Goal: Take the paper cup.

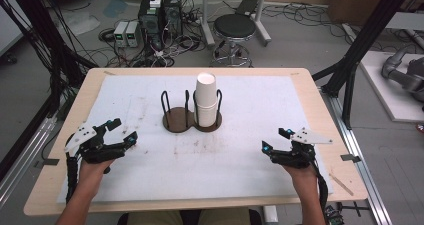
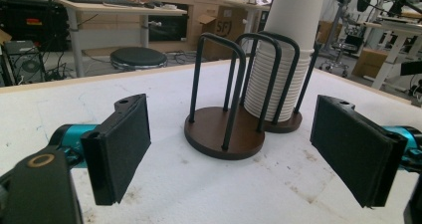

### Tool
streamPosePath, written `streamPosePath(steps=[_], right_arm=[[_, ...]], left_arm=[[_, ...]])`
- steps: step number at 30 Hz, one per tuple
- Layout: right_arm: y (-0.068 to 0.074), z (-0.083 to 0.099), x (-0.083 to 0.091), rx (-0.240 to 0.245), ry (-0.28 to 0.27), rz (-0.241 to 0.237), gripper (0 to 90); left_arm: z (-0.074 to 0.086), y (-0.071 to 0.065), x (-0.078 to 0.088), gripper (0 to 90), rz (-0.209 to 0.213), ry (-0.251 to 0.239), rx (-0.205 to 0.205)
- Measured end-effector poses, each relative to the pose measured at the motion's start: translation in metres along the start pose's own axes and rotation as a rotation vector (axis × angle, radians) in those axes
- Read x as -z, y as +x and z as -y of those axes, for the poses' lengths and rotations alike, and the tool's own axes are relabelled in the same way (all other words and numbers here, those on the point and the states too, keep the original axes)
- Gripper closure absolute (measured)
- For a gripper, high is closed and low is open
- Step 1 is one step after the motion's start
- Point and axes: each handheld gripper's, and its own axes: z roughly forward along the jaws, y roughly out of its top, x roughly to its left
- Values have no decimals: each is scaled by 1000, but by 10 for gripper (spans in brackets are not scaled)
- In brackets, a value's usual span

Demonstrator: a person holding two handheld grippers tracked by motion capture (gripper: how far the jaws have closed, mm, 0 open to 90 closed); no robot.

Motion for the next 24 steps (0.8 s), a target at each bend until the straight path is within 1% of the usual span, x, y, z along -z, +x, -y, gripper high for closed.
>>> streamPosePath(steps=[4, 12, 16, 18, 20, 21, 23, 24], right_arm=[[0, 0, 0, 5, 0, 3, 194], [-1, 1, 0, -1, 3, 5, 194], [0, 0, 0, 8, -3, 0, 194], [0, 0, -1, -3, -2, 0, 193], [-2, -1, -2, -25, -6, -7, 194], [-3, -2, -2, -25, -5, -7, 193], [-3, -3, -2, -31, -6, -8, 194], [-2, -6, -3, -22, -14, -13, 193]], left_arm=[[0, 0, -1, 158, 0, 1, 3], [1, 0, -2, 158, 7, 5, 2], [1, 0, -4, 158, 12, 6, 11], [1, -2, -6, 157, 13, 9, 11], [-1, -2, -6, 154, 13, 6, 13], [-1, -3, -7, 153, 14, 6, 20], [0, -3, -7, 154, 10, 11, 18], [0, -3, -7, 153, 5, 10, 20]])
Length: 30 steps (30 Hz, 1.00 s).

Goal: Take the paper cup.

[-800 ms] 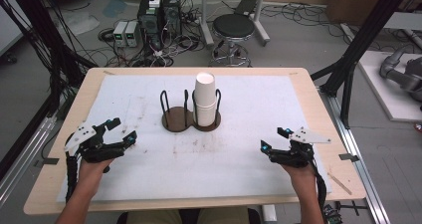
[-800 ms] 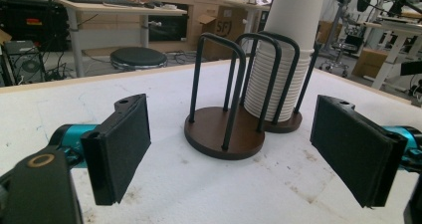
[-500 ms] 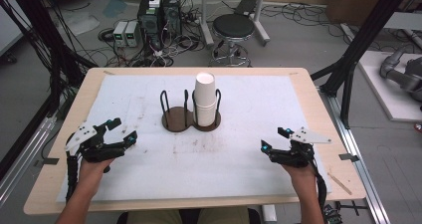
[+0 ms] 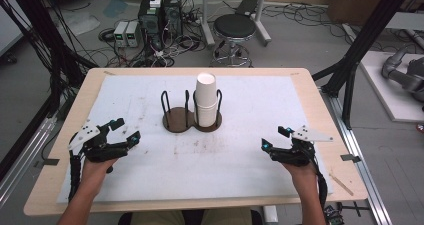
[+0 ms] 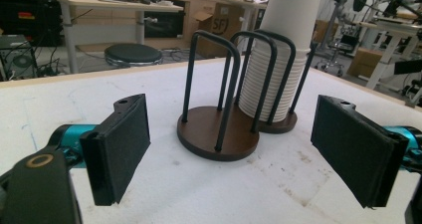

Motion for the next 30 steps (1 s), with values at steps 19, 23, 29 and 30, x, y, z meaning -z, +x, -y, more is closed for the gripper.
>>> streamPosePath(steps=[19, 23, 29, 30], right_arm=[[20, -71, -28, 94, -13, -124, 193], [25, -104, -45, 129, -9, -160, 193], [33, -136, -72, 150, 4, -195, 193], [35, -142, -77, 149, -1, -199, 193]], left_arm=[[1, -5, -2, 158, 39, 12, -15], [3, -7, -2, 161, 40, 19, -22], [6, -13, 0, 163, 46, 32, -34], [6, -14, 0, 163, 49, 31, -36]])
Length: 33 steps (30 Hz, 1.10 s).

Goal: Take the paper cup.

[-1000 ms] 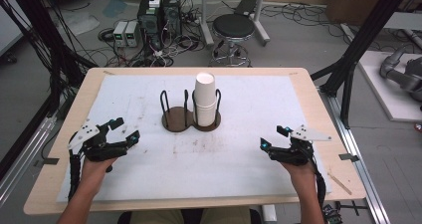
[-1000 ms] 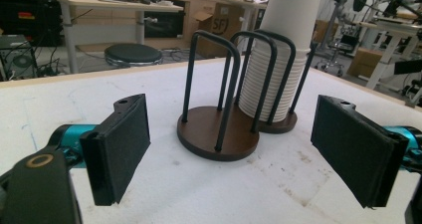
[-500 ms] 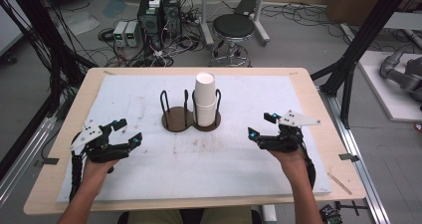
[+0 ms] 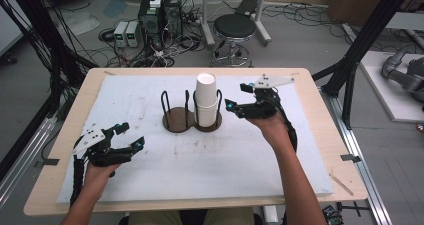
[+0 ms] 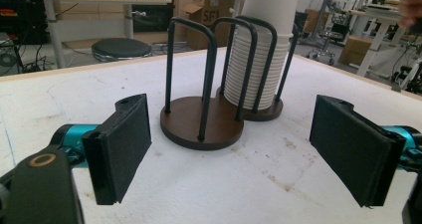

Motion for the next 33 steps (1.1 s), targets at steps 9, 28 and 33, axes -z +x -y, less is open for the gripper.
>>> streamPosePath(steps=[9, 28, 33], right_arm=[[6, -40, -47, 40, 67, -29, 193], [2, -43, -90, -5, 146, -60, 279], [0, -45, -87, -13, 135, -65, 319]], left_arm=[[1, 2, -3, 165, 12, -1, 7], [1, 4, -3, 168, 22, -13, 17], [1, 3, -3, 169, 24, -12, 20]])
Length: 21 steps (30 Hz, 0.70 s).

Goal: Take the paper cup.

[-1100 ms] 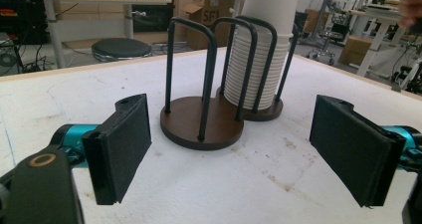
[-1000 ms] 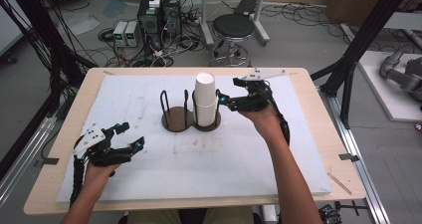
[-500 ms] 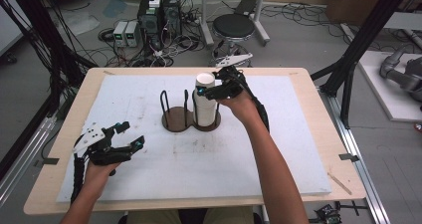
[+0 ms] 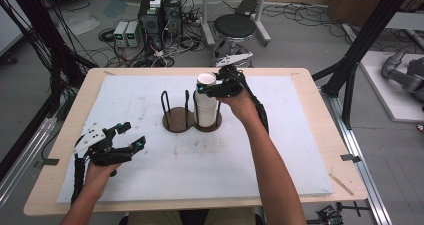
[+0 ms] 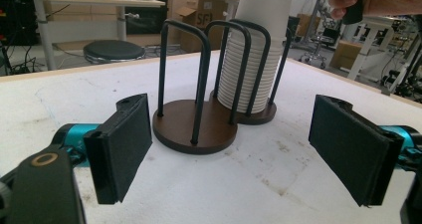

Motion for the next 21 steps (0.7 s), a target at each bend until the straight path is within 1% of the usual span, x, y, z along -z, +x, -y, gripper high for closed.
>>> streamPosePath(steps=[2, 3, 5, 8, 9, 11, 13, 15, 17, 18, 19, 20, 21], right_arm=[[0, -2, 3, 7, -14, -5, 322], [0, -4, 5, -2, -14, -5, 323], [0, -8, 8, -4, -10, -5, 323], [1, -17, 16, -6, -63, -7, 325], [2, -20, 19, -6, -74, -4, 326], [3, -25, 25, 0, -80, 6, 327], [4, -28, 31, -6, -99, 4, 328], [6, -33, 37, 7, -114, 10, 329], [8, -37, 44, 12, -141, 15, 329], [8, -37, 44, 12, -141, 15, 329], [10, -40, 51, 20, -153, 23, 329], [10, -40, 51, 20, -153, 23, 329], [11, -42, 58, 27, -161, 27, 329]], left_arm=[[0, 0, 0, 170, 0, -2, -1], [0, 0, 0, 170, 1, 1, -2], [0, -2, 0, 170, 6, 0, 0], [0, -2, 1, 170, 10, 1, 0], [0, -3, 1, 170, 10, 0, 0], [0, -3, 1, 170, 11, 1, 1], [0, -3, 2, 170, 13, 1, 3], [0, -3, 2, 170, 13, 2, 1], [0, -3, 2, 170, 17, 0, 6], [0, -3, 2, 170, 16, 0, 4], [0, -3, 2, 170, 17, 0, 5], [0, -3, 2, 170, 18, -2, 8], [0, -3, 2, 170, 19, -2, 7]])
